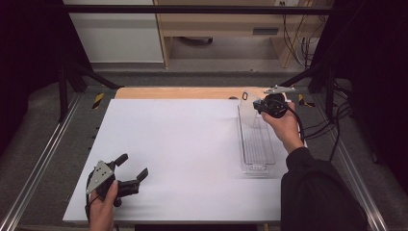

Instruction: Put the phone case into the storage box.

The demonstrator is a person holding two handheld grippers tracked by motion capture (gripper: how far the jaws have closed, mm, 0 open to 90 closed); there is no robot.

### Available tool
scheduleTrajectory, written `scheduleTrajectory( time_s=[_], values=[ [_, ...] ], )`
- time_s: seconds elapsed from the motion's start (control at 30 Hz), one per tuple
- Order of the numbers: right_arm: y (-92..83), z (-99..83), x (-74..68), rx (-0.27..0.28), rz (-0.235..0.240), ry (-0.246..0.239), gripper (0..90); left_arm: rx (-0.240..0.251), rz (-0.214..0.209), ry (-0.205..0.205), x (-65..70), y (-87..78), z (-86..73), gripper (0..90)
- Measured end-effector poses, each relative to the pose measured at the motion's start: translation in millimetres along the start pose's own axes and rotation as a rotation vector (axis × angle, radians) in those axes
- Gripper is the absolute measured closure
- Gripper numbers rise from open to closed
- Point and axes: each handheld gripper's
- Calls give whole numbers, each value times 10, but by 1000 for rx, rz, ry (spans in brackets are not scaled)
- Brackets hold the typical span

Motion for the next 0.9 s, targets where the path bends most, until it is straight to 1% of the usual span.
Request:
scheduleTrajectory(
  time_s=[0.07,0.13,0.23,0.37,0.5,0.53,0.57,0.6,0.67,0.73,0.8,0.9],
  values=[
    [27,9,10,3,-15,7,700,0,0,-1,-1,1,0,47],
    [58,10,29,1,-40,11,678,0,-1,-2,-3,0,0,47],
    [99,13,47,9,-52,28,654,1,-1,-3,-5,-1,0,47],
    [159,29,57,6,-76,36,609,2,-2,-5,-3,0,-1,48],
    [222,14,74,3,-101,60,539,5,-1,-8,-10,-8,1,48],
    [235,7,81,-3,-106,74,511,5,-1,-8,-10,-9,1,48],
    [249,-2,91,-6,-107,91,498,6,0,-11,-8,-9,0,48],
    [262,-14,101,3,-98,97,489,6,0,-12,-7,-9,-1,48],
    [278,-26,116,13,-100,101,475,8,0,-12,-1,-9,-1,48],
    [300,-39,132,20,-96,122,473,6,1,-11,-3,-9,-2,48],
    [315,-51,145,24,-100,133,462,8,2,-14,-8,-7,-3,48],
    [321,-61,150,40,-90,154,431,7,3,-14,-12,-6,-3,48]
  ],
)
Point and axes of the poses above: each handheld gripper's, and its own axes: y roughly forward along the jaws, z roughly out of its top, x roughly to its right, and after that the axes turned 7 degrees about -y, right-handed
